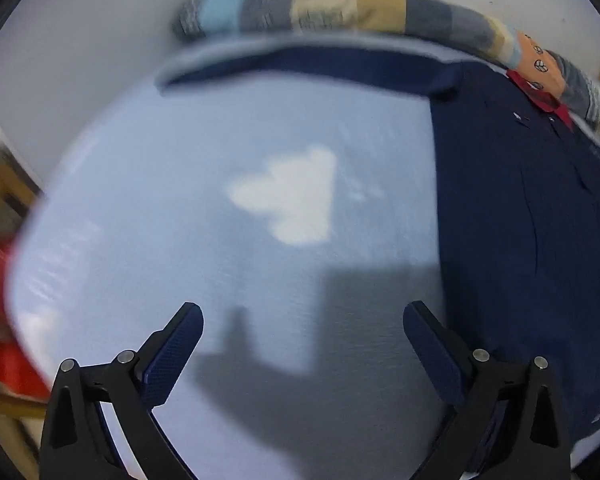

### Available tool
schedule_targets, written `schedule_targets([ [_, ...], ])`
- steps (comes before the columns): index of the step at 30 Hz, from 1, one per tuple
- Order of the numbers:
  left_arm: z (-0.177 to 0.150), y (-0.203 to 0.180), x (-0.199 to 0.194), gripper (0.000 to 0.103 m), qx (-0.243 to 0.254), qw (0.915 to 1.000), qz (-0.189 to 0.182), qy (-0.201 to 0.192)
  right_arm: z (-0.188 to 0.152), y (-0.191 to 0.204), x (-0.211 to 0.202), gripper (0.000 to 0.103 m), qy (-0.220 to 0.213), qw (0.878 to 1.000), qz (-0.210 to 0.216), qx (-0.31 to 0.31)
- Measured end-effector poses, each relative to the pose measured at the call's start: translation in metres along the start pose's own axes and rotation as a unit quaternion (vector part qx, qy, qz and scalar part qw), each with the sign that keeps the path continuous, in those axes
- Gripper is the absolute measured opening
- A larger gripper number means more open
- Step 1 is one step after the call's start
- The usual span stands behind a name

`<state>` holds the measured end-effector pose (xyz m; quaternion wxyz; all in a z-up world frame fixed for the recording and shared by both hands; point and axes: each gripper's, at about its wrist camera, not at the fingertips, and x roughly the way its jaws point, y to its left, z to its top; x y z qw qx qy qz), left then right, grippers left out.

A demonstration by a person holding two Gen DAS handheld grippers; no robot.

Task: Fold large clothes
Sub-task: 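Move both grippers over the spread navy shirt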

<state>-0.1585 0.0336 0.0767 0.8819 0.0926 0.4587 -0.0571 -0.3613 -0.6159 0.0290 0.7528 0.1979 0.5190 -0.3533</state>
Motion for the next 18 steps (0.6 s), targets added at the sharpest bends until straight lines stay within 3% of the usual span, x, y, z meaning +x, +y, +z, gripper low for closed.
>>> schedule_targets([
  [3, 0.001, -0.003, -0.055, 0.101, -0.014, 0.9987, -0.02, -0.045, -0.004, 0.018, -0.062, 0.102, -0.066, 0.997, 0.002, -0.038],
  [9, 0.001, -0.016, -0.162, 0.102, -0.05, 0.9896, -0.052, -0.124, -0.026, 0.077, -0.145, 0.103, -0.149, 0.981, 0.096, -0.075],
  [14, -0.066, -0.066, -0.214, 0.102, -0.028, 0.9822, -0.086, -0.165, -0.063, 0.15, -0.151, 0.103, -0.172, 0.971, 0.12, -0.114],
  [18, -0.129, -0.107, -0.22, 0.102, -0.003, 0.9828, -0.08, -0.167, -0.099, 0.183, -0.124, 0.103, -0.163, 0.968, 0.126, -0.144],
])
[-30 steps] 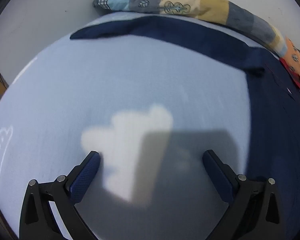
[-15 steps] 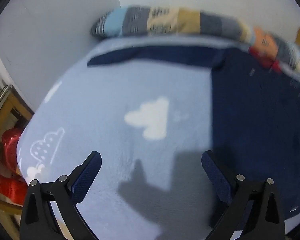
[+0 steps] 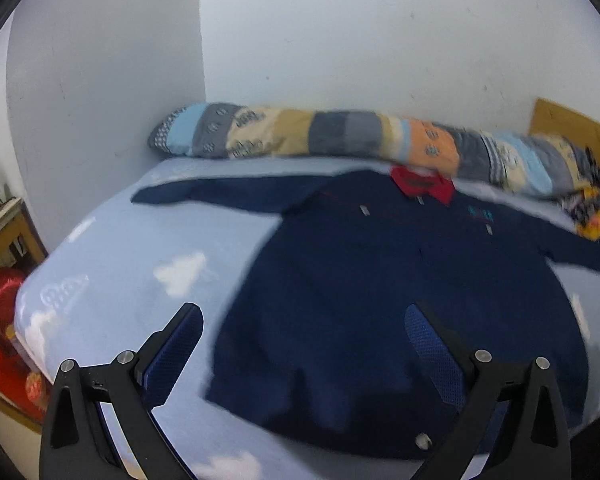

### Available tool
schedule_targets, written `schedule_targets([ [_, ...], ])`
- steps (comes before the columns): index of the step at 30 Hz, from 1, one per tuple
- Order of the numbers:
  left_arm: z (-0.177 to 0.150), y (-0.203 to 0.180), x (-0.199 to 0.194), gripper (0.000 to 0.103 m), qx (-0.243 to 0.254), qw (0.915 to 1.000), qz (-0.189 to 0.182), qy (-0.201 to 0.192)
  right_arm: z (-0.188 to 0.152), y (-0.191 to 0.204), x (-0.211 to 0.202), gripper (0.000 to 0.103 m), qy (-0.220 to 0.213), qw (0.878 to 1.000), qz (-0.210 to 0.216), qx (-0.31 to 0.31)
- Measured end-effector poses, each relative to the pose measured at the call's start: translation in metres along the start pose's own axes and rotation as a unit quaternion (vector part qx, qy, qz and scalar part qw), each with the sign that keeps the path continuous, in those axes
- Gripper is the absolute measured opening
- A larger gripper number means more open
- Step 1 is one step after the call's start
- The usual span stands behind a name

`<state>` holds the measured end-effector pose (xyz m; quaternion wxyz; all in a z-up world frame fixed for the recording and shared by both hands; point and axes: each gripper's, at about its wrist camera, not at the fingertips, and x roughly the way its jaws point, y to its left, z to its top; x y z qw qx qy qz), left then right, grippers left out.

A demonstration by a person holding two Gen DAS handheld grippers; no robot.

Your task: Fold large clothes

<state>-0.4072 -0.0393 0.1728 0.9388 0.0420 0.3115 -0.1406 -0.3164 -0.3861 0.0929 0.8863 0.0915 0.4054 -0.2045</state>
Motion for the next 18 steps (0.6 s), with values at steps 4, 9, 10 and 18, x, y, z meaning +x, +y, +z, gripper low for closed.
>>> schedule_targets([
  [4, -0.034, -0.029, 0.002, 0.102, 0.055, 0.9973, -0.002, 0.047, -0.022, 0.025, 0.019, 0.103, 0.036, 0.999, 0.018, -0.023],
  [9, -0.01, -0.051, 0.0, 0.102, 0.081, 0.9933, -0.007, 0.083, -0.025, 0.037, 0.021, 0.103, 0.032, 0.999, 0.021, -0.036],
  [10, -0.007, -0.051, 0.001, 0.102, 0.082, 0.9925, -0.009, 0.09, -0.024, 0.037, 0.021, 0.103, 0.033, 0.998, 0.021, -0.04],
  [18, 0.024, -0.082, 0.028, 0.102, 0.069, 0.992, -0.006, 0.106, -0.025, 0.048, 0.027, 0.103, 0.045, 0.998, 0.015, -0.043],
])
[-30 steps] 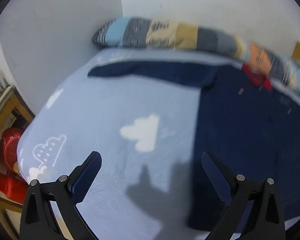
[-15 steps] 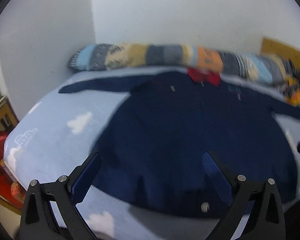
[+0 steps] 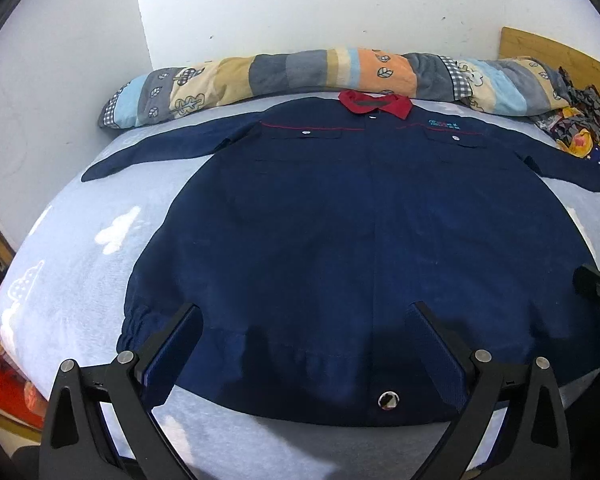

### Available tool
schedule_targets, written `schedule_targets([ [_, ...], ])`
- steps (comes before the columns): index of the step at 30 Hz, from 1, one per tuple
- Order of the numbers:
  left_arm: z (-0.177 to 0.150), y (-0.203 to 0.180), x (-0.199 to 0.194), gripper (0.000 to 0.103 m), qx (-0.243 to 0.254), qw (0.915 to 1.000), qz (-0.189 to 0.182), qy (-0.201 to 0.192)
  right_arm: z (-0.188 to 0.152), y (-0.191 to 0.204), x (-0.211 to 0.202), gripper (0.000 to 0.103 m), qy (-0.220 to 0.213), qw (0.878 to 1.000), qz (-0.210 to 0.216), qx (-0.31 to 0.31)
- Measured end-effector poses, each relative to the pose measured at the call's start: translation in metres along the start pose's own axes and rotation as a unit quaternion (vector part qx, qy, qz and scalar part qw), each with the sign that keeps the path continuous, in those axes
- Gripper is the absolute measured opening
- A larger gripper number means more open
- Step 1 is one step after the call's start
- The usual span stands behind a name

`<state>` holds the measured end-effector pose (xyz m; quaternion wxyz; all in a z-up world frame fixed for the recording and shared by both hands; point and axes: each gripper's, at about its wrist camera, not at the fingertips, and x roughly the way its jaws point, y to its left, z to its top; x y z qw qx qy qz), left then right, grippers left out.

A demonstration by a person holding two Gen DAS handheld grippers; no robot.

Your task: Fold large clothes

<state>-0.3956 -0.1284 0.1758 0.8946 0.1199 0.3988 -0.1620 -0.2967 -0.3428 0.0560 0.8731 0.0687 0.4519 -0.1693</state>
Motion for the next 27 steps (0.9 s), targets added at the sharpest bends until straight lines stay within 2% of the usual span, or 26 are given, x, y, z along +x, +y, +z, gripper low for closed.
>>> schedule_targets([
  [3, -0.008, -0.012, 0.012, 0.102, -0.008, 1.0, 0.003, -0.002, 0.003, 0.002, 0.0, 0.103, 0.004, 1.0, 0.003, 0.0],
  [14, -0.026, -0.005, 0.038, 0.102, 0.0, 0.9999, -0.005, -0.016, 0.004, 0.006, 0.0, 0.103, 0.005, 1.0, 0.003, -0.013],
  [27, -0.032, -0.004, 0.049, 0.102, 0.004, 0.9997, -0.001, -0.026, 0.004, 0.007, 0.001, 0.103, 0.008, 1.0, 0.016, -0.007],
])
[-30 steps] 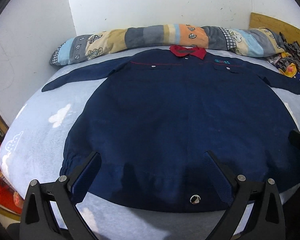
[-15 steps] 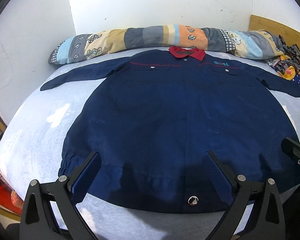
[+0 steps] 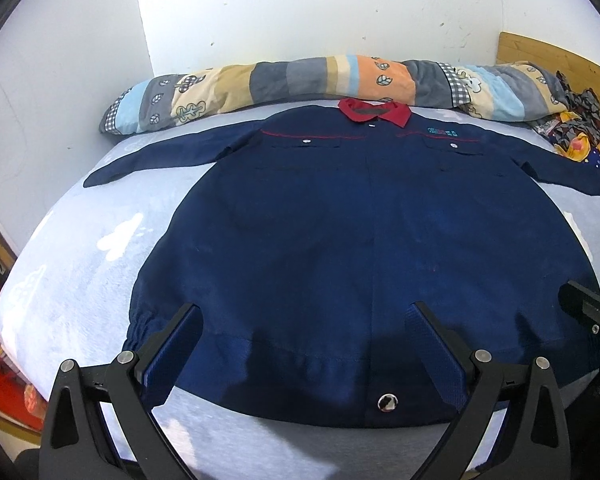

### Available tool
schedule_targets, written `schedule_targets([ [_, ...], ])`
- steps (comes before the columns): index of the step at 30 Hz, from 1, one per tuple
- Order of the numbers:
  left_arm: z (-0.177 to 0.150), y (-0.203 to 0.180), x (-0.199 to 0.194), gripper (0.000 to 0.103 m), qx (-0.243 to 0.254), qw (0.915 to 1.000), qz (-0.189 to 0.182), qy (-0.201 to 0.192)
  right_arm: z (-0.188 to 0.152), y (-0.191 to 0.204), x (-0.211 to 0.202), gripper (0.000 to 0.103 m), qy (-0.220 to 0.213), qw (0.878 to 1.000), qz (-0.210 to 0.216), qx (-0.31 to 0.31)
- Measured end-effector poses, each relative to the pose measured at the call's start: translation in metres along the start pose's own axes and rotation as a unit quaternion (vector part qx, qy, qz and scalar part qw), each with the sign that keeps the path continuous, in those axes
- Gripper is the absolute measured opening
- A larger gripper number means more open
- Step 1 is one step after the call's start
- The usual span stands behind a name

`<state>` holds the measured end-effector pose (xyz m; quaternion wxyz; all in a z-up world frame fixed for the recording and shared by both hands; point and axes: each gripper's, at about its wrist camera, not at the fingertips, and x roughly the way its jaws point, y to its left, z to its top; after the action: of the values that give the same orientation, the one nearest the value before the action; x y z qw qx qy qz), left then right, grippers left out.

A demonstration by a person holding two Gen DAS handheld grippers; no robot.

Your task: Fold large clothes

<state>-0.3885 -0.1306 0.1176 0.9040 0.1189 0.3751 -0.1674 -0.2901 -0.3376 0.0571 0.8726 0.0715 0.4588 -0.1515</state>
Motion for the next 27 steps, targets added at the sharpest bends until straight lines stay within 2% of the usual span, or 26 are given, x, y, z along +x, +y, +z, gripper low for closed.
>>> schedule_targets([
  [27, -0.0043, 0.0027, 0.0022, 0.102, 0.001, 0.9999, -0.005, -0.009, -0.0035, 0.0044, 0.0054, 0.103, 0.006, 1.0, 0.004, -0.007],
])
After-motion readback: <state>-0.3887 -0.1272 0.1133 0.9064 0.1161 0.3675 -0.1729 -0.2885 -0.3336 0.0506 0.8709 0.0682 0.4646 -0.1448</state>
